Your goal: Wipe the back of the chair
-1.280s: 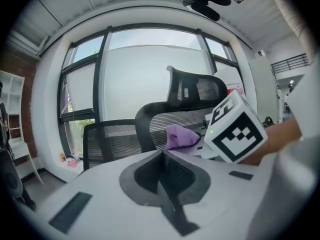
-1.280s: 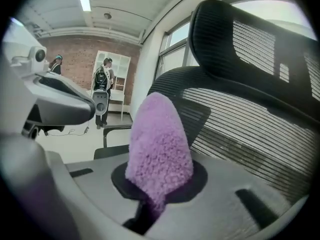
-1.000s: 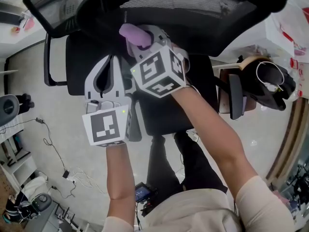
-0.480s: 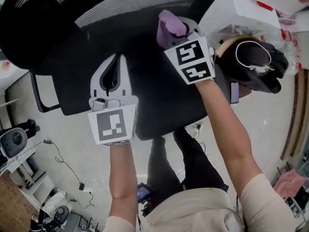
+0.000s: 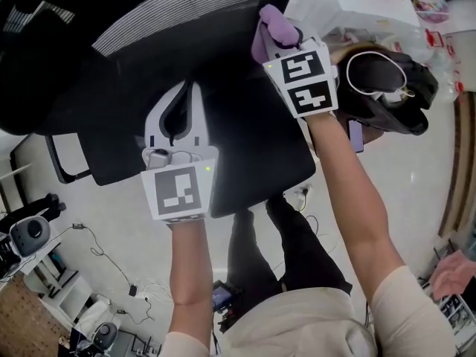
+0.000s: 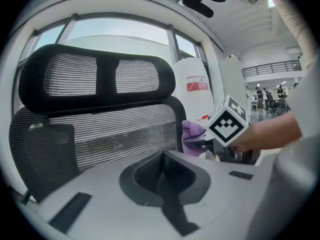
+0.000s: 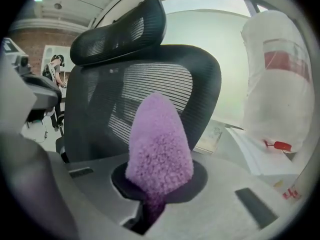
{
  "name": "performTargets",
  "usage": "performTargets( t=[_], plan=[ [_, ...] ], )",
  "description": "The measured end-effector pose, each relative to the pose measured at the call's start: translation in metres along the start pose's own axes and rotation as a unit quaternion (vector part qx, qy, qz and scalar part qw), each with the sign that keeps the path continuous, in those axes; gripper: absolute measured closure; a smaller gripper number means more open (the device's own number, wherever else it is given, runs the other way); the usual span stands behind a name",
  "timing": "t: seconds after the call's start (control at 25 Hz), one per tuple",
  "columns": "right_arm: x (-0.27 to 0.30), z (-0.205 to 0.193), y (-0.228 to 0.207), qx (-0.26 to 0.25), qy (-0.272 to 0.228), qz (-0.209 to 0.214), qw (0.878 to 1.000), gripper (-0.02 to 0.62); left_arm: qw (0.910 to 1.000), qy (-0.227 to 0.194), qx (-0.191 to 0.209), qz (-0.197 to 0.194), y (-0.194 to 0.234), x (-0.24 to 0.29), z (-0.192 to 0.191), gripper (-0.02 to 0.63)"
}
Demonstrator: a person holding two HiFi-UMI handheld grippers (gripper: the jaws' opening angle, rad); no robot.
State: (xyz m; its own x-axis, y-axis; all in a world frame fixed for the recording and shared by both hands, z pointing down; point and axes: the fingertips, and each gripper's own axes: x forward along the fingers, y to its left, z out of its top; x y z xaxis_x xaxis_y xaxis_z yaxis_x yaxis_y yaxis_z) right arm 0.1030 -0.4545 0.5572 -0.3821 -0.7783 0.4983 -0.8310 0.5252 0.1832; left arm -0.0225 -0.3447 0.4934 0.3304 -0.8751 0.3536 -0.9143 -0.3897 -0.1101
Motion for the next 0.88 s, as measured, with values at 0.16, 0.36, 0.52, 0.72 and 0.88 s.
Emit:
performTargets(
  t=[0.16,0.36,0.52,0.72,0.88],
  plan=[
    [0.002,0.01,0.019,-0.005,-0.007,0.013,1.0,0.574,0.9999,0.001,-0.003,0.01,0.011,-0.011,-0.003,0.6],
    [0.011,0.033,0.075,-0.023,-0.023,0.05,0.998,0.575,0.9988,-0.027,-0.008,0.04,0.043,-0.031,-0.01,0.6],
    [0.023,0.057,0.145,-0.05,-0.036,0.096,0.993,0.574,0.998,-0.015,-0.015,0.059,0.074,-0.052,-0.025,0.6],
    [0.034,0.088,0.239,-0.104,-0.038,0.16,0.981,0.574,0.9941,-0.001,-0.041,0.101,0.117,-0.084,-0.037,0.6],
    [0.04,0.094,0.262,-0.122,-0.026,0.171,0.977,0.574,0.9935,-0.013,-0.035,0.107,0.138,-0.103,-0.04,0.6]
  ],
)
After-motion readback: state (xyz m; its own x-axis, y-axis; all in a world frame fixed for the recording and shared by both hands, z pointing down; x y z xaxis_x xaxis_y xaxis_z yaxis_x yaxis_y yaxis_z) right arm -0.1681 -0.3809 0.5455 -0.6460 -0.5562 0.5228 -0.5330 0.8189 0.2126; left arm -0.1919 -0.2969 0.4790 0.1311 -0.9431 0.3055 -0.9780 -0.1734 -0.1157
